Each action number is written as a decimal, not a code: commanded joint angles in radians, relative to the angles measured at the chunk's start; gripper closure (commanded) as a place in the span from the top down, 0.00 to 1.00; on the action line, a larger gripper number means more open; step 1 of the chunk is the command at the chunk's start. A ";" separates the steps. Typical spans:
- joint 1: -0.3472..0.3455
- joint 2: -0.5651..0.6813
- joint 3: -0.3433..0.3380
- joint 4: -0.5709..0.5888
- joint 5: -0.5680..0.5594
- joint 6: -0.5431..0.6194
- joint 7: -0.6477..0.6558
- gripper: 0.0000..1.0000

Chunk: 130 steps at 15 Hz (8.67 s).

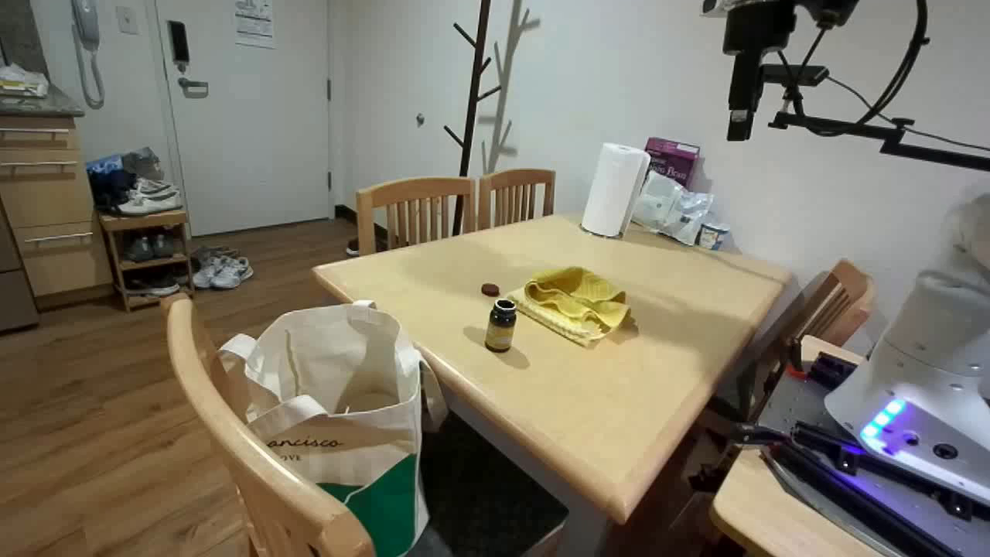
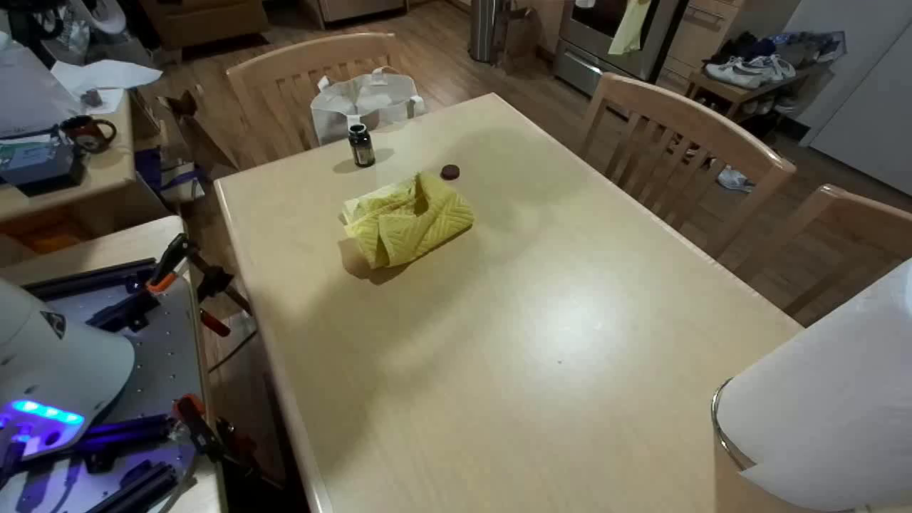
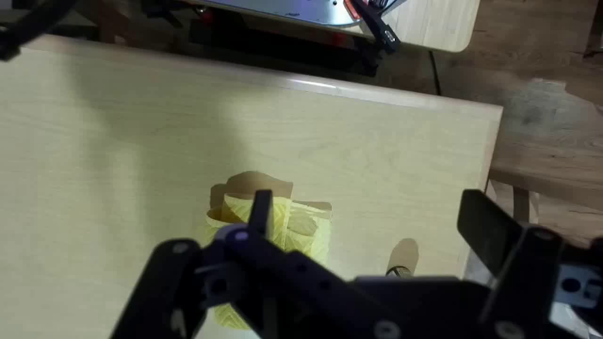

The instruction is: Pick the yellow towel and put it inside the bag

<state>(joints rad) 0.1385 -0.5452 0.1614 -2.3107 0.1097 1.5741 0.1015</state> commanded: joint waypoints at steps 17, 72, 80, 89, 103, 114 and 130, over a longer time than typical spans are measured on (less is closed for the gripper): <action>-0.038 0.495 -0.025 0.039 -0.062 0.771 0.136 1.00; -0.011 0.891 -0.190 0.091 -0.001 1.054 0.337 0.26; -0.012 0.957 -0.137 0.106 0.016 1.070 0.284 0.70; 0.026 1.052 -0.166 0.080 -0.064 1.049 0.276 0.80; -0.031 0.995 -0.107 0.082 0.076 1.091 0.243 0.04; -0.023 0.637 -0.132 0.091 -0.005 1.078 0.228 0.05; 0.149 0.821 0.127 0.564 0.033 0.922 -0.066 0.05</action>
<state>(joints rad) 0.2818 0.2753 0.2946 -1.7494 0.1443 2.4987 0.0316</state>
